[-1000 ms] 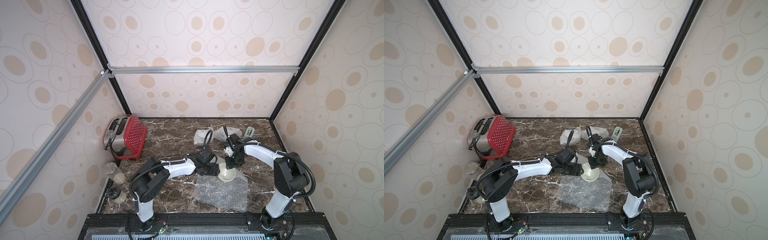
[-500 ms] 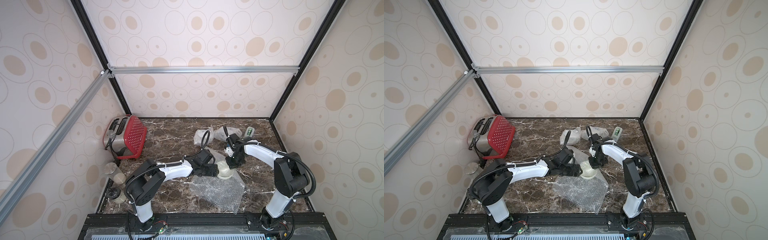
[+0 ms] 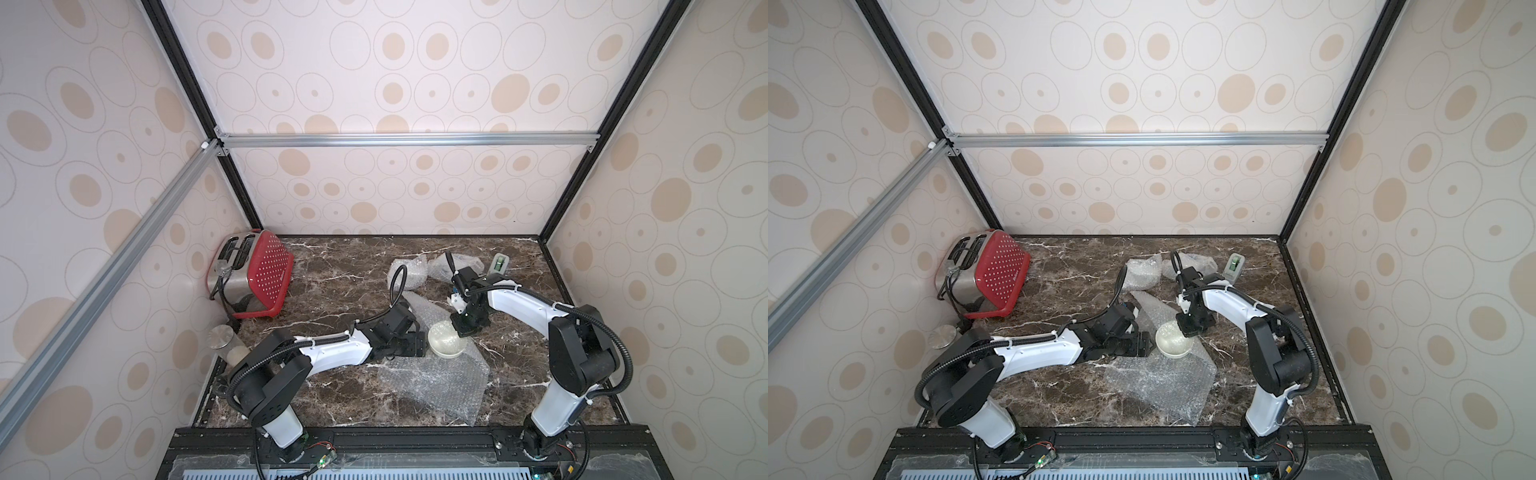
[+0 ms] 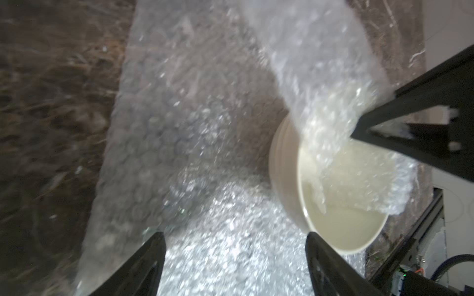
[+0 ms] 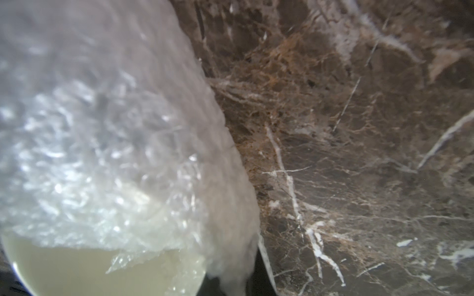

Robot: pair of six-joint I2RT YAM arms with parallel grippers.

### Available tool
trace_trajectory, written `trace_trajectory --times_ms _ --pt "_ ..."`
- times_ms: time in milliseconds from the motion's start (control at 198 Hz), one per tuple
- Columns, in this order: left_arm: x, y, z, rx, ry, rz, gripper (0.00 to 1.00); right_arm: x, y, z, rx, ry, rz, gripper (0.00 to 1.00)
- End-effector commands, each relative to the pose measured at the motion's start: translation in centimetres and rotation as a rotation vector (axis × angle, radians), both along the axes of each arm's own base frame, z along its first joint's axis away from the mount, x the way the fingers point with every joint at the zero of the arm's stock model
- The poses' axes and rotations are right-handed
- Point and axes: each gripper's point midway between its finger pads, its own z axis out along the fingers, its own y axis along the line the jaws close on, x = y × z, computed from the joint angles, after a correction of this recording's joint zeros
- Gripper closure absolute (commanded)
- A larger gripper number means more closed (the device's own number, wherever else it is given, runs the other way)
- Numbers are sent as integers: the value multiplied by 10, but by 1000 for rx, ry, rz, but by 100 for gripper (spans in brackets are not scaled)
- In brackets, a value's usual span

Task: Wrap bowls in bubble wrap
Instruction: Wrap the bowl in bubble wrap.

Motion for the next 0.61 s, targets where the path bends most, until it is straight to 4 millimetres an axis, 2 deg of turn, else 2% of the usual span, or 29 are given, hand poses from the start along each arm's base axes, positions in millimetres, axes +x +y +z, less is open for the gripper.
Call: trace_trajectory --times_ms 0,116,207,410,602 --pt "11 40 6 72 0 76 15 12 -5 13 -9 -86 -8 99" --pt "37 62 29 55 -63 128 15 12 -4 16 2 -92 -2 100" --pt "56 70 42 22 -80 136 16 12 0 17 23 -91 16 100" --pt "96 77 51 -65 -82 129 17 5 13 16 57 -49 84 100" --pt "114 77 56 -77 -87 110 18 -4 45 10 126 21 201 100"
